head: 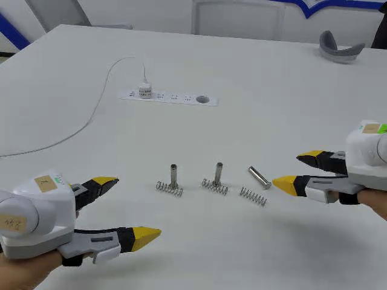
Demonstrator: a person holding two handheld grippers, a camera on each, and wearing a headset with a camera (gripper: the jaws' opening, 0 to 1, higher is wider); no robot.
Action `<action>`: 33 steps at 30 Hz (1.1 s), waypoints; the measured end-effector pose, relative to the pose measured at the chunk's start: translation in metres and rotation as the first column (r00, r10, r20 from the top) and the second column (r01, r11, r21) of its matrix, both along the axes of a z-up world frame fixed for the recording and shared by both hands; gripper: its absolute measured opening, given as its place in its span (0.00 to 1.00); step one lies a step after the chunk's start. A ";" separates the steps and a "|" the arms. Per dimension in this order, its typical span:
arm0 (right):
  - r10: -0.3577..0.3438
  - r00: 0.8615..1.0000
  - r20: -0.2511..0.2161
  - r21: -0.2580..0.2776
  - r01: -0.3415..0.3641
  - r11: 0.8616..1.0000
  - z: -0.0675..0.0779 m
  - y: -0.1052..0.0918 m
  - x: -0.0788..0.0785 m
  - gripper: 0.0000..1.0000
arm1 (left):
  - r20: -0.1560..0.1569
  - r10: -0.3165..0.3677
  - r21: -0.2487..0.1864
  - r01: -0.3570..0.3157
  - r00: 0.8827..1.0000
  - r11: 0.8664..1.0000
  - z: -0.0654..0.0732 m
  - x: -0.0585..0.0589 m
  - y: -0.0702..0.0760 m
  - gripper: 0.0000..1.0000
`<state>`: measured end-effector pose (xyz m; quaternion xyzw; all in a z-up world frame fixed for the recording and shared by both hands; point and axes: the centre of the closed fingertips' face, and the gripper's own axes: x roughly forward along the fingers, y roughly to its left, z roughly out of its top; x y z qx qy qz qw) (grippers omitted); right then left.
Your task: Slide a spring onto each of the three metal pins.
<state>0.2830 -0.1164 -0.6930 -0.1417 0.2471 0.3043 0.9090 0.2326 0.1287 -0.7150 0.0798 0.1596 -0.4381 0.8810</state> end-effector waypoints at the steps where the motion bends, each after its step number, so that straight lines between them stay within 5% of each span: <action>1: -0.003 1.000 -0.001 0.000 0.003 1.000 0.000 0.001 0.002 0.46 | 0.000 0.000 0.000 0.000 1.000 1.000 0.000 0.000 0.000 0.80; 33: -0.052 0.991 -0.120 -0.116 0.038 0.992 -0.038 0.022 0.044 0.29 | -0.006 0.004 0.013 -0.004 1.000 1.000 -0.002 -0.002 0.001 0.80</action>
